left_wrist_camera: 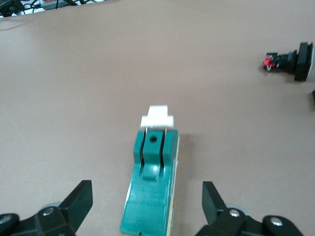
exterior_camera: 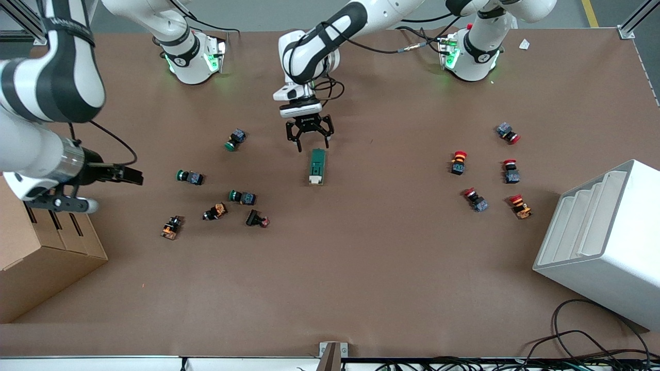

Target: Close load switch with both arms

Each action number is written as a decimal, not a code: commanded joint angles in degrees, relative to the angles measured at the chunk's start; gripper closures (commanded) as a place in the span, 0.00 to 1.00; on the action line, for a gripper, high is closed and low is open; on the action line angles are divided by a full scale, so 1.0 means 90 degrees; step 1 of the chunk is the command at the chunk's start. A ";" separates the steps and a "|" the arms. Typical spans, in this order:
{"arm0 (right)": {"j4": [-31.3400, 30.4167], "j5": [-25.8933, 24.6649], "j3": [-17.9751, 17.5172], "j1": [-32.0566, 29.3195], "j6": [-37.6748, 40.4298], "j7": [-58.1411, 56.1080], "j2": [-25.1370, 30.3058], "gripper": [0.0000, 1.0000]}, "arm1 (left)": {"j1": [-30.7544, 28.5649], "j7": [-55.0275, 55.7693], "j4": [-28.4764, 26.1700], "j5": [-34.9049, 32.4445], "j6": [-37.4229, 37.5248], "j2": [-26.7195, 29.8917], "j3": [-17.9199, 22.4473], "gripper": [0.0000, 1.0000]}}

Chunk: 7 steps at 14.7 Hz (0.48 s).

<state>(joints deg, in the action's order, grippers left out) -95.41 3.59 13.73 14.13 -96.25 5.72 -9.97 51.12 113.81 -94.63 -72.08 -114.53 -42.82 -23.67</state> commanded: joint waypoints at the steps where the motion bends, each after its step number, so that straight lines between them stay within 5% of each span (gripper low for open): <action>1: -0.0229 -0.0243 -0.0313 -0.0367 0.0138 -0.0322 0.0453 0.00 | -0.0269 -0.1031 0.0211 0.0828 -0.0028 0.0391 -0.0055 0.01; 7: -0.0238 -0.0253 -0.0441 -0.0584 0.0490 -0.0460 0.0834 0.00 | -0.1235 -0.3189 0.0466 0.3092 0.0089 0.1660 -0.0036 0.00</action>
<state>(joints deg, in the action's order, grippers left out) -95.54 2.53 11.36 9.87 -92.04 2.11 -4.99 43.35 90.96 -89.15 -50.94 -114.42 -33.14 -23.74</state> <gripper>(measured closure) 0.000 0.004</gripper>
